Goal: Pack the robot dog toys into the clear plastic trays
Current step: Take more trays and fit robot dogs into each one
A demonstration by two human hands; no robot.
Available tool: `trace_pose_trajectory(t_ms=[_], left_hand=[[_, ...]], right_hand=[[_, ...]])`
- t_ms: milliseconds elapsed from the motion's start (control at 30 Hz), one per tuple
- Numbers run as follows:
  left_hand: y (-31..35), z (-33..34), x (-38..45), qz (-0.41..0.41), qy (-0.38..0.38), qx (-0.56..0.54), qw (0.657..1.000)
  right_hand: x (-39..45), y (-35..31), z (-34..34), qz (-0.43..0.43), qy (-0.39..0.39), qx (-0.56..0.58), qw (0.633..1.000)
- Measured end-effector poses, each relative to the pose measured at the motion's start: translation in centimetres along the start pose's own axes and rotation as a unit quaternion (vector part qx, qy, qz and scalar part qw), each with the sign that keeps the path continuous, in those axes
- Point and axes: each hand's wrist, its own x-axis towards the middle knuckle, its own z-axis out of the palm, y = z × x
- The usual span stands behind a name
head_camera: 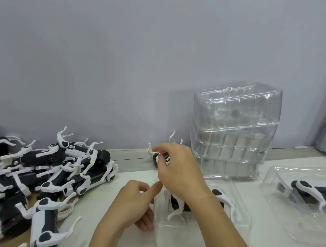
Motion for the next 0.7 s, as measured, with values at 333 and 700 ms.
trace_pose_trajectory(t_ms=[333,700], left_hand=[[0.2,2.6,0.6,0.092,-0.092,-0.072,0.989],[2.9,5.2,-0.6,0.145,-0.164,-0.005,0.976]], right_hand=[[0.5,0.3,-1.0,0.016,0.047,0.052,0.997],[0.9,0.0,-2.3,0.02,0.075,0.142,0.987]])
